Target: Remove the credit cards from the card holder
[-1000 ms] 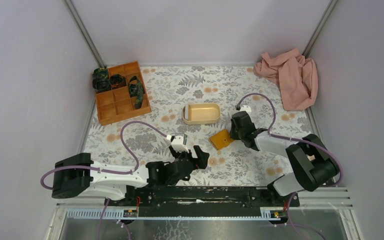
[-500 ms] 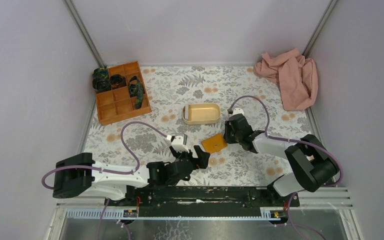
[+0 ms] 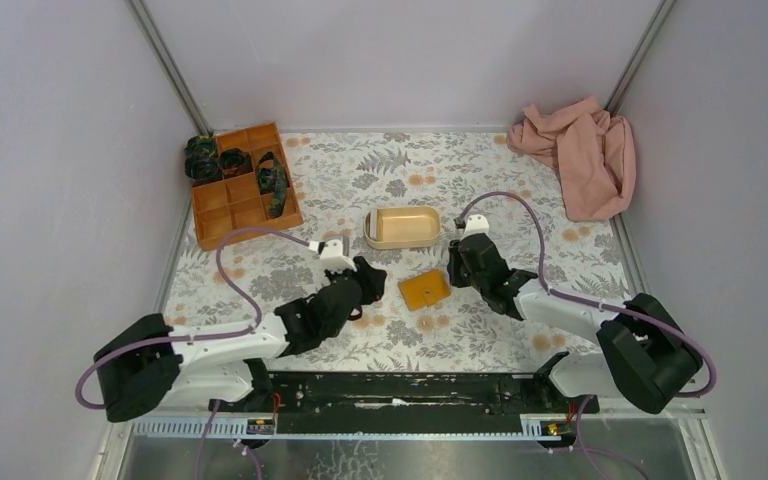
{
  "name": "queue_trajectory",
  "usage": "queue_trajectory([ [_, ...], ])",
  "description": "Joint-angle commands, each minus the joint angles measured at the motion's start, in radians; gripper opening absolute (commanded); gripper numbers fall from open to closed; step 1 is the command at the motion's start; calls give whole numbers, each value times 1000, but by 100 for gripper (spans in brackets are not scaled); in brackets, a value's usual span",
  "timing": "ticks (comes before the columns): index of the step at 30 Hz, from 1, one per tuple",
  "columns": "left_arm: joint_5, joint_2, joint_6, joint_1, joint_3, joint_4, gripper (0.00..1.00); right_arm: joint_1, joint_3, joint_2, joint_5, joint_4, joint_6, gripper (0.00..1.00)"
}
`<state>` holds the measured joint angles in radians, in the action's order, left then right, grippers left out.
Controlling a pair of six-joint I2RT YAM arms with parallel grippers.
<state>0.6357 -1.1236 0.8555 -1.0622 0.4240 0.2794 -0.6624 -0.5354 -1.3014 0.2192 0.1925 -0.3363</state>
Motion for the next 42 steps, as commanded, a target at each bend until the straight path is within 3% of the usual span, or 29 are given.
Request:
queue_trajectory([
  [1, -102, -120, -127, 31, 45, 112, 46, -9, -25, -61, 58, -8, -11, 17],
  [7, -140, -342, -129, 31, 116, 179, 43, -9, -56, -146, 40, -15, -17, 2],
  [16, -166, -453, -56, 13, 59, 292, 45, -13, -77, -203, -23, 14, -13, 3],
  [28, -12, -640, 40, -227, 143, 272, 46, -23, -83, -213, -57, 26, -5, 4],
  [34, 22, -652, 121, -309, 177, 224, 47, -23, -76, -196, -57, 24, -4, 4],
  [42, 65, -557, 167, -287, 82, 202, 48, -26, -49, -133, -3, 31, -6, 9],
])
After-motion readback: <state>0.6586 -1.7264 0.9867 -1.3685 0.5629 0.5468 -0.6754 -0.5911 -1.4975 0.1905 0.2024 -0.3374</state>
